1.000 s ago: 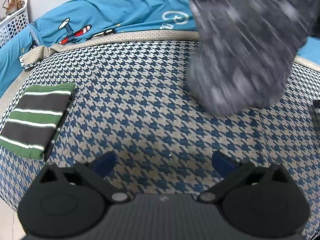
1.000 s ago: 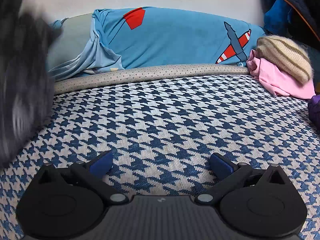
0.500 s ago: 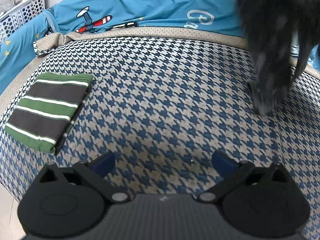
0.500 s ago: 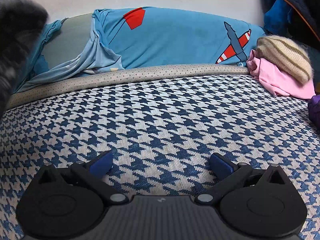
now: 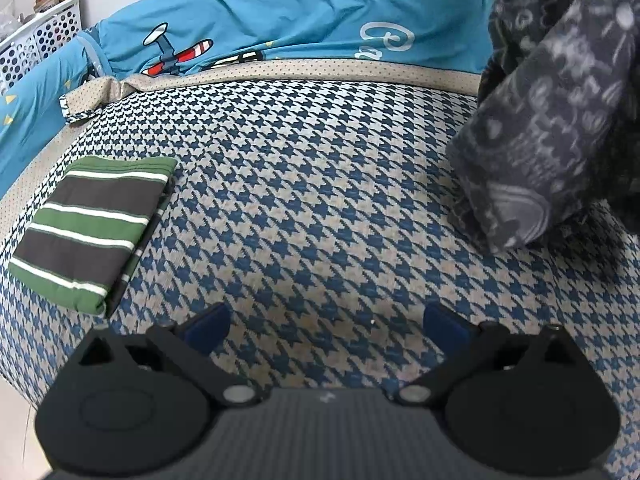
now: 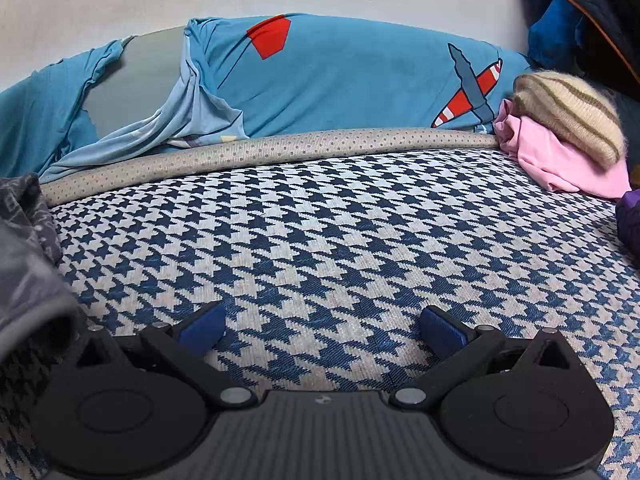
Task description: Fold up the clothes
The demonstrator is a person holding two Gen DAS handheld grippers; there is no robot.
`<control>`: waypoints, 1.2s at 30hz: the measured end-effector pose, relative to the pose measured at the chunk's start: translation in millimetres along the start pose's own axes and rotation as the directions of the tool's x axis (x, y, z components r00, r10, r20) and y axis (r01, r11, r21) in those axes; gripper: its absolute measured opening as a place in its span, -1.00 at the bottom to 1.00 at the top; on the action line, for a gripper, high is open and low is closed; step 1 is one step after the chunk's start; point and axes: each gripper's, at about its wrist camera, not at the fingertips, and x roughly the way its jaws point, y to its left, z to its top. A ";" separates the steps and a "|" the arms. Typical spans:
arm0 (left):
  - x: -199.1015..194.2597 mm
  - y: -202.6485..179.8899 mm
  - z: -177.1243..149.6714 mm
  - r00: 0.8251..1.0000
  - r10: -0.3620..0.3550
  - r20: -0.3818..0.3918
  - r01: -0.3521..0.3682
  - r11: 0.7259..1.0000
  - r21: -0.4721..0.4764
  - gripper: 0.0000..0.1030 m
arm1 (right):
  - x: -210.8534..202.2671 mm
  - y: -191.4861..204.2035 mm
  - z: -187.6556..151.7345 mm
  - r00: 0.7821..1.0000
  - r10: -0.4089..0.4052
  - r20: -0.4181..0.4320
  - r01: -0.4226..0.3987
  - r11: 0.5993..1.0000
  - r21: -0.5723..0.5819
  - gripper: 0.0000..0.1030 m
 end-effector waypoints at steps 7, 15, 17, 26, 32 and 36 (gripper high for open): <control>-2.1 1.2 -0.5 1.000 -0.002 0.004 0.002 1.000 0.008 1.00 | 0.0 0.8 0.2 1.000 0.000 0.000 0.000 1.000 0.000 1.00; 0.0 2.6 -3.5 1.000 -0.002 0.001 0.002 1.000 0.004 1.00 | -0.8 -0.1 1.0 1.000 0.001 0.000 -0.001 1.000 0.001 1.00; 0.7 2.8 -5.2 1.000 0.001 0.000 -0.001 1.000 0.005 1.00 | -0.9 -0.1 1.2 1.000 0.000 0.000 0.000 1.000 0.000 1.00; -11.0 -3.3 -21.5 1.000 -0.006 0.020 0.005 0.999 0.039 1.00 | -1.4 -0.6 1.9 1.000 0.000 -0.001 0.000 1.000 0.000 1.00; -22.0 -14.0 -37.7 0.999 -0.033 0.022 0.032 0.998 0.050 1.00 | -1.4 -0.7 1.7 1.000 0.000 -0.001 0.000 1.000 0.000 1.00; -29.0 -20.3 -51.1 0.999 -0.028 0.027 0.028 0.999 0.028 1.00 | -1.4 -0.7 1.8 1.000 0.000 -0.001 0.000 1.000 0.000 1.00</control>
